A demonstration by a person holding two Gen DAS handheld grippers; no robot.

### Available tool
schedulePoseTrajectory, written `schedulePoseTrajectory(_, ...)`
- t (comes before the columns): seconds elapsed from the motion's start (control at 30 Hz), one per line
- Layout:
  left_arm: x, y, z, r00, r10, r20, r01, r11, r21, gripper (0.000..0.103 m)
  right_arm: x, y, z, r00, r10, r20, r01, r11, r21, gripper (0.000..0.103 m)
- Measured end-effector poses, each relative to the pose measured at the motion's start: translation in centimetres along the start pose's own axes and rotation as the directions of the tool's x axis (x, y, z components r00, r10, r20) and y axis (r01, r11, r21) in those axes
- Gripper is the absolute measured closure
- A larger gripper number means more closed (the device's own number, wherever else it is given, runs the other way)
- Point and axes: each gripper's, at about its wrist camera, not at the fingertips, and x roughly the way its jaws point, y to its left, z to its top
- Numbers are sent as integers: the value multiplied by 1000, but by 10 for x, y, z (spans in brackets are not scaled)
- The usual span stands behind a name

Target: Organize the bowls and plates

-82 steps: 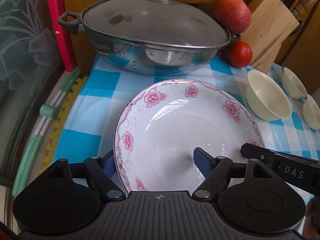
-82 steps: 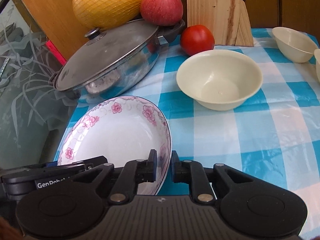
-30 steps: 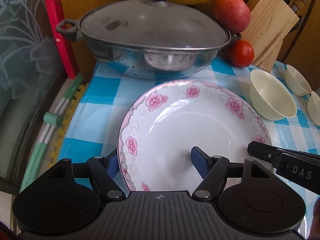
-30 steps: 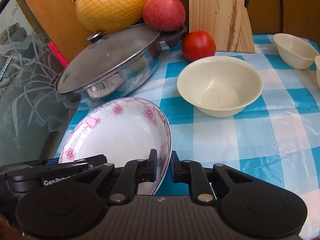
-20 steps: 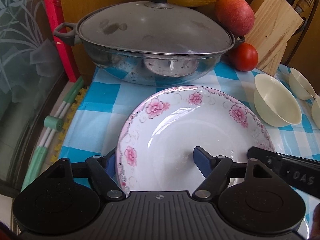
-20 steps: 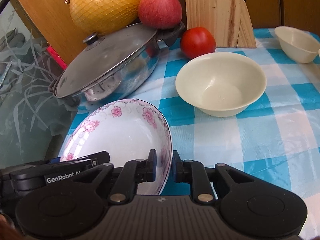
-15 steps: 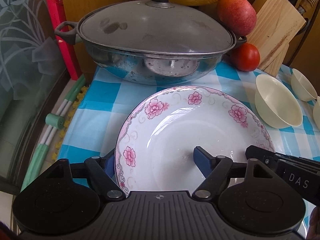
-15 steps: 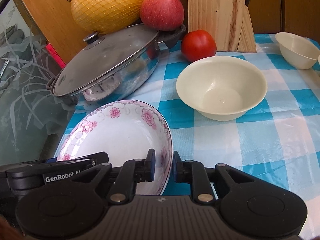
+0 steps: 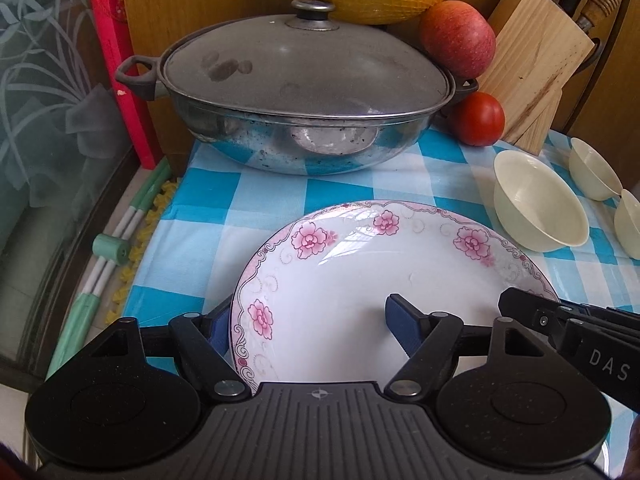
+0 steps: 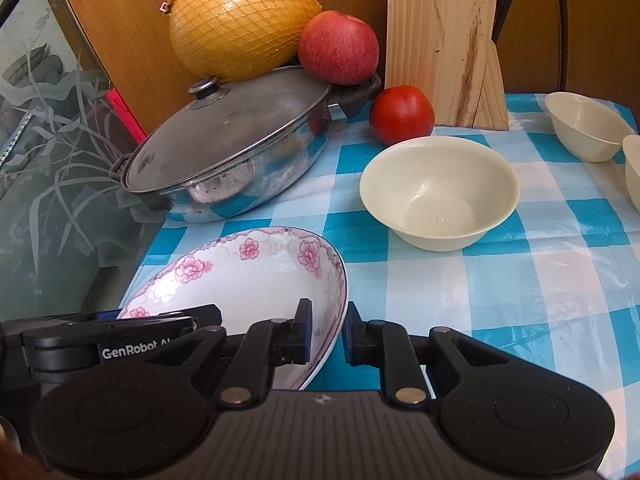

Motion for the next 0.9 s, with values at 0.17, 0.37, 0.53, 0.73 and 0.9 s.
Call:
schedulePoseTrajectory(0.17, -8, -1, -4, 1000, -20, 8, 20, 1000, 0, 22, -11, -1, -2, 1000, 5, 18, -5, 1000, -2, 87)
schedulePoseTrajectory(0.37, -15, -6, -5, 999, -34, 26, 34, 999, 11, 22, -20, -2, -4, 999, 3, 37, -3, 1000, 1, 87)
schedulePoseTrajectory(0.53, -22, -7, -7, 998, -45, 37, 44, 999, 14, 22, -28, -3, -8, 999, 3, 47, -3, 1000, -1, 87)
schedulePoseTrajectory(0.73, -29, -12, -11, 997, -60, 48, 59, 998, 23, 22, -41, -5, -14, 998, -1, 60, 0, 1000, 8, 87)
schedulePoseTrajectory(0.9, -36, -20, -18, 995, -86, 52, 84, 995, 46, 22, -57, -9, -22, 997, -13, 80, 12, 1000, 17, 87)
